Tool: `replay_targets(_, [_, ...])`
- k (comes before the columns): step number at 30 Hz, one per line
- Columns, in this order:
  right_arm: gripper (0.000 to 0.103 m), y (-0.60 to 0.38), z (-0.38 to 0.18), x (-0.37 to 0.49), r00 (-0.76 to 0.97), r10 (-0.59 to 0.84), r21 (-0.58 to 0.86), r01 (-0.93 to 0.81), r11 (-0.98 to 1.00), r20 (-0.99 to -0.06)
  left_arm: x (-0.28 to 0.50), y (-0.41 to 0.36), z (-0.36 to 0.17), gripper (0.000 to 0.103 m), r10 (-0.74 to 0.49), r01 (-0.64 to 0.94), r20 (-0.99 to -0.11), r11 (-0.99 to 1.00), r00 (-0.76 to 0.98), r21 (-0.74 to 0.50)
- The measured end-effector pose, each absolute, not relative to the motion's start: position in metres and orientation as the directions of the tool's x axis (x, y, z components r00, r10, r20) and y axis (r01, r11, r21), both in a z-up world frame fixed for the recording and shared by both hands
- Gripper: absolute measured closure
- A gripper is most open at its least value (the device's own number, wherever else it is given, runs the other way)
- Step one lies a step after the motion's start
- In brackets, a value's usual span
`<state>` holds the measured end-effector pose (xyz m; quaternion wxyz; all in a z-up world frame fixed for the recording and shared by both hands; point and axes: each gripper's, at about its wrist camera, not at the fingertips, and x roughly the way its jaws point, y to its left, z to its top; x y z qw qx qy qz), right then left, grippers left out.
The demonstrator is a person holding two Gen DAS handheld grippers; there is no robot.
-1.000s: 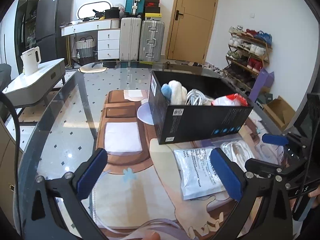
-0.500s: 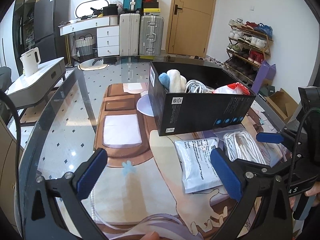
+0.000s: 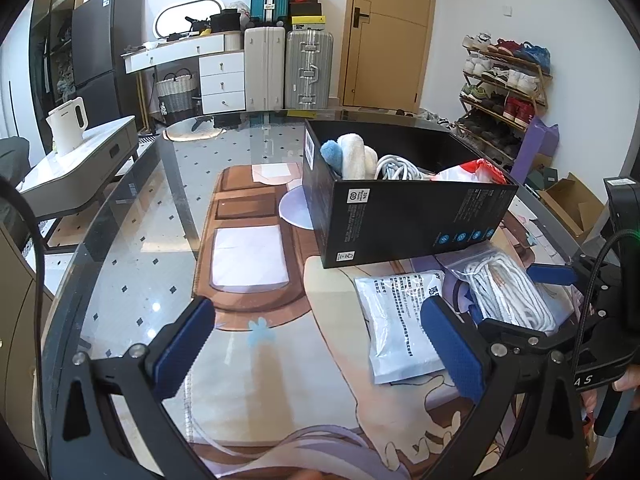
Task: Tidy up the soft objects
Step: 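Move the right tool to the second rope bag while the left tool approaches the white printed packet, then close the right tool on the rope bag while the left tool grasps the white packet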
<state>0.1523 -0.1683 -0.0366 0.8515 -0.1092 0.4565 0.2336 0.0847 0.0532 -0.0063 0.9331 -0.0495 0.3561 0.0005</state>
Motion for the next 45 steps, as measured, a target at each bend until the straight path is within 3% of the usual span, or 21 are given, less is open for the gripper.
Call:
replay_targets(9, [0.001, -0.173, -0.038, 0.152, 0.453, 0.291, 0.026, -0.506, 0.862, -0.843, 0.085, 0.052, -0.008, 0.000, -0.079, 0.002, -0.672, 0.993, 0.736, -0.114])
replay_targets(23, [0.002, -0.187, -0.039, 0.147, 0.488, 0.293, 0.020, -0.489, 0.872, -0.822, 0.086, 0.044, -0.010, 0.000, -0.041, 0.000, -0.686, 0.998, 0.726, -0.060])
replay_targets(27, [0.012, -0.188, -0.037, 0.141, 0.497, 0.311, 0.018, -0.510, 0.860, -0.810, 0.087, 0.040, -0.010, 0.000, -0.039, 0.008, -0.690, 0.999, 0.723, -0.048])
replay_targets(34, [0.047, -0.198, -0.033, 0.137, 0.529, 0.340, 0.033, -0.505, 0.862, -0.777, 0.086, 0.030, -0.010, 0.000, -0.047, 0.035, -0.696, 0.999, 0.717, -0.032])
replay_targets(38, [0.053, -0.201, -0.032, 0.136, 0.527, 0.371, 0.064, -0.511, 0.857, -0.765, 0.088, 0.020, -0.009, 0.000, -0.052, 0.065, -0.710, 0.998, 0.702, -0.008])
replay_targets(45, [0.054, -0.203, -0.032, 0.136, 0.522, 0.389, 0.081, -0.516, 0.852, -0.759, 0.098, 0.001, -0.013, 0.000, -0.074, 0.104, -0.756, 0.995, 0.650, -0.007])
